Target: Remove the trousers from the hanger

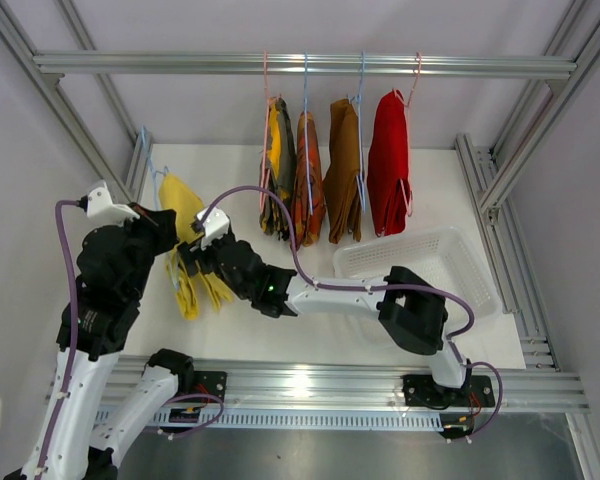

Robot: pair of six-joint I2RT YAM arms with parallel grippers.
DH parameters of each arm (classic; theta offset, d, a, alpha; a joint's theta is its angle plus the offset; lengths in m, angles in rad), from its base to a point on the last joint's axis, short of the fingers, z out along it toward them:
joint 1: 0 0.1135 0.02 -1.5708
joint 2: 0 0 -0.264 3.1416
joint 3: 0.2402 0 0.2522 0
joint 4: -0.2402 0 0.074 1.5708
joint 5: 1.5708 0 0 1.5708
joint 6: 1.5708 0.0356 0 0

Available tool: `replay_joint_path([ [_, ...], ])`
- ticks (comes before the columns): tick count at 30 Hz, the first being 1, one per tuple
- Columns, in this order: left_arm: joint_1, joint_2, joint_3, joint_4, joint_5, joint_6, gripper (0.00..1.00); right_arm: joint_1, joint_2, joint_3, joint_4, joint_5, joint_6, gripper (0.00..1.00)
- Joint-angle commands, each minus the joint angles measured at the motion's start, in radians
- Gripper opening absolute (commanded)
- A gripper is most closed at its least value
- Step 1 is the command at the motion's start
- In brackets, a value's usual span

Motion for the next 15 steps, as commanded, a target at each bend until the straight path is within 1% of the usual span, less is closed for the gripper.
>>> replay_joint_path([
  [1, 0.007, -0.017, 0.017, 0.143, 0.023, -0.01, 0.0, -0.023, 0.013, 0.058, 0.092, -0.02, 0.031, 0.72],
  [2, 0.007, -0.017, 0.019, 0.143, 0.023, -0.01, 0.0, -0.023, 0.016, 0.06, 0.094, -0.026, 0.031, 0.68],
  [4, 0.007, -0.017, 0.017, 0.143, 0.026, -0.011, 0.0, -0.025, 0.021, 0.063, 0.095, -0.041, 0.036, 0.65],
  [8, 0.009, -0.014, 0.014, 0.144, 0.029, -0.011, 0.0, -0.028, 0.03, 0.072, 0.111, -0.058, 0.036, 0.55],
  [13, 0.01, -0.016, 0.014, 0.144, 0.034, -0.013, 0.01, -0.034, 0.047, 0.089, 0.114, -0.083, 0.04, 0.5],
  [14, 0.01, -0.016, 0.014, 0.144, 0.037, -0.011, 0.0, -0.034, 0.05, 0.092, 0.112, -0.09, 0.04, 0.46],
  [15, 0.01, -0.014, 0.014, 0.146, 0.037, -0.011, 0.0, -0.036, 0.052, 0.096, 0.111, -0.094, 0.042, 0.45],
])
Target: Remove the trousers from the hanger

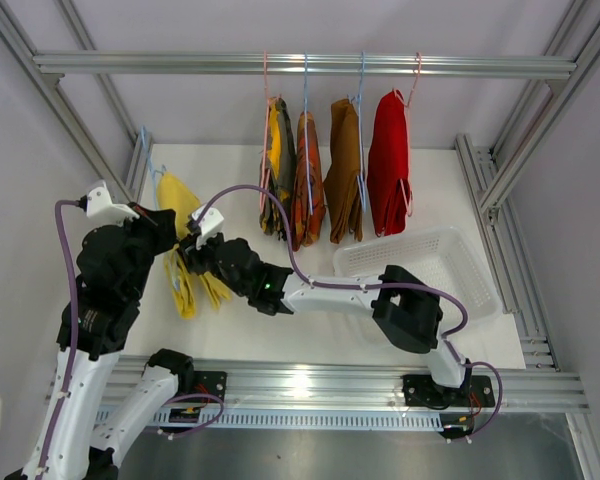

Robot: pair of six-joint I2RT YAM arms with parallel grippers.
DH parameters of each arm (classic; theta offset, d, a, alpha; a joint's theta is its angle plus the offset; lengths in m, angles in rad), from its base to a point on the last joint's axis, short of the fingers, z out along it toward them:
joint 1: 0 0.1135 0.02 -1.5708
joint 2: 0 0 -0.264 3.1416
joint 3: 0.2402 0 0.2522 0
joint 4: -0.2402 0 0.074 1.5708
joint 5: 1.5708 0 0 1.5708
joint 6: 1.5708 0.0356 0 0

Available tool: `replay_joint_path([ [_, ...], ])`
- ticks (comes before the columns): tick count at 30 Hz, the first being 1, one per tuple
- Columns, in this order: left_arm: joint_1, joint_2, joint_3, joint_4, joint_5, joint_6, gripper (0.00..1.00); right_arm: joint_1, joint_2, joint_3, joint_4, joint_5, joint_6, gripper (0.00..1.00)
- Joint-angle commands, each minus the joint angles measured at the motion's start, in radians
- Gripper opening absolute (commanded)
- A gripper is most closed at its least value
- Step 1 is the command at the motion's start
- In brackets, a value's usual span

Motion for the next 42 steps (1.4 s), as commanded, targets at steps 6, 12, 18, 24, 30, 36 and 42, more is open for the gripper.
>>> replay_joint_path([
  [6, 0.01, -0.014, 0.013, 0.147, 0.043, -0.015, 0.0, -0.027, 0.016, 0.067, 0.07, 0.003, 0.019, 0.24],
  [12, 0.011, -0.007, 0.007, 0.147, 0.031, -0.011, 0.0, -0.027, -0.005, 0.078, 0.031, 0.003, 0.013, 0.0],
  [18, 0.016, 0.01, 0.004, 0.147, 0.006, -0.006, 0.0, -0.022, -0.053, 0.071, -0.007, 0.014, -0.007, 0.0],
  [24, 0.021, 0.044, -0.001, 0.147, -0.03, 0.002, 0.0, -0.004, -0.088, 0.077, -0.03, 0.028, -0.036, 0.0],
  [30, 0.021, 0.064, -0.006, 0.151, -0.061, 0.015, 0.0, 0.008, -0.117, 0.084, -0.047, 0.045, -0.064, 0.0],
  [36, 0.025, 0.09, -0.01, 0.151, -0.066, 0.015, 0.01, 0.021, -0.149, 0.086, -0.055, 0.065, -0.076, 0.0],
  [42, 0.028, 0.114, -0.01, 0.15, -0.081, 0.018, 0.0, 0.034, -0.175, 0.092, -0.067, 0.075, -0.113, 0.0],
])
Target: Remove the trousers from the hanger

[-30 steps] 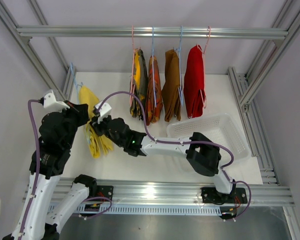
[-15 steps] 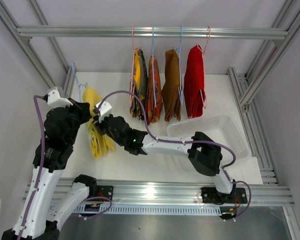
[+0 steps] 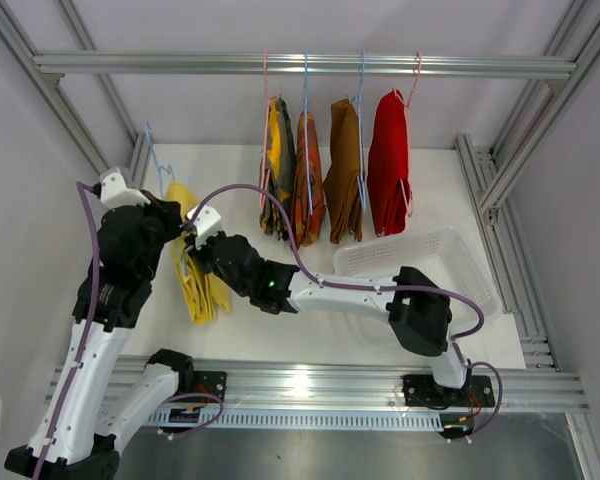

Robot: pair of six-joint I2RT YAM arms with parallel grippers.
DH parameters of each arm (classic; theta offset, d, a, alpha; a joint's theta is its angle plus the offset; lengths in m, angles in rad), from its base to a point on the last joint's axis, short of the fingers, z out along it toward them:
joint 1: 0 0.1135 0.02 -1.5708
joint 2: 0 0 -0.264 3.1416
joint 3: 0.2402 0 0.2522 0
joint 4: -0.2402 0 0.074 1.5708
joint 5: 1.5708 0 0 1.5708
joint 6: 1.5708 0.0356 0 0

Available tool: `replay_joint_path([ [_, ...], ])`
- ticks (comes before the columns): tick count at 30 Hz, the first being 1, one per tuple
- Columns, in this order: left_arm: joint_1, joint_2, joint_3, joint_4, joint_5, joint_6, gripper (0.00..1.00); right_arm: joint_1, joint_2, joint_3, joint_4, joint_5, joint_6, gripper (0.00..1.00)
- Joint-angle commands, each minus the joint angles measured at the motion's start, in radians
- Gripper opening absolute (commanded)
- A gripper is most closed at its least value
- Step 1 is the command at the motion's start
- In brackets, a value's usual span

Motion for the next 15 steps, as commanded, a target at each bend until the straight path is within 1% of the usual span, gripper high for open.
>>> replay_joint_path([
  [1, 0.012, 0.006, -0.002, 0.091, -0.046, 0.025, 0.01, 0.017, -0.118, 0.067, 0.1, 0.027, -0.038, 0.0],
  [15, 0.015, 0.014, 0.007, 0.096, -0.046, 0.05, 0.01, 0.022, -0.207, 0.064, 0.06, 0.086, -0.115, 0.0],
])
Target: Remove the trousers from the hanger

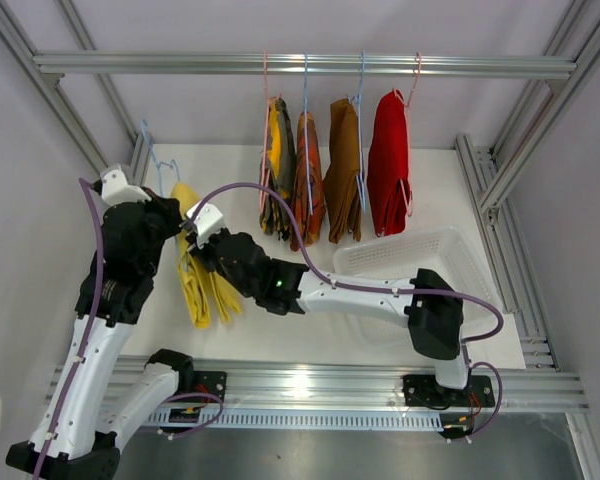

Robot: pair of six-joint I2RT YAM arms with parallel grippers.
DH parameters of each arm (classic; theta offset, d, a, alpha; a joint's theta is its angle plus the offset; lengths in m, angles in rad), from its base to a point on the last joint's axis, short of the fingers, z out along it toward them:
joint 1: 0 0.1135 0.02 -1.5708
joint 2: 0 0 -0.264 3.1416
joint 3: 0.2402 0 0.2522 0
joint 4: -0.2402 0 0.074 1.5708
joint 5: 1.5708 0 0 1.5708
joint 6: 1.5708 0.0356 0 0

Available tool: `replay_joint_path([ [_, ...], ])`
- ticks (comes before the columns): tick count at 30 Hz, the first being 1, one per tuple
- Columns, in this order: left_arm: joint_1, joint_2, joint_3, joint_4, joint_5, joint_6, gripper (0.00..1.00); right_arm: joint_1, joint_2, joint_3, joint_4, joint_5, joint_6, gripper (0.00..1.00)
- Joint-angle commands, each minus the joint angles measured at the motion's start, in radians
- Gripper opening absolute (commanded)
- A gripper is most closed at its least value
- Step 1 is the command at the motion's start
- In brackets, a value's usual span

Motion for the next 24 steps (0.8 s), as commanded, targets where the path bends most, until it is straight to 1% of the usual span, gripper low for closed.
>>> replay_joint_path([
  [1, 0.009, -0.012, 0.004, 0.072, -0.027, 0.034, 0.0, 0.004, -0.133, 0.064, 0.129, 0.047, -0.047, 0.0],
  [14, 0.009, -0.013, 0.0, 0.077, -0.025, 0.043, 0.01, -0.004, -0.222, 0.064, 0.079, 0.112, -0.132, 0.0],
  [24, 0.009, -0.01, -0.002, 0.081, -0.027, 0.051, 0.0, -0.005, -0.279, 0.082, 0.043, 0.13, -0.186, 0.0],
])
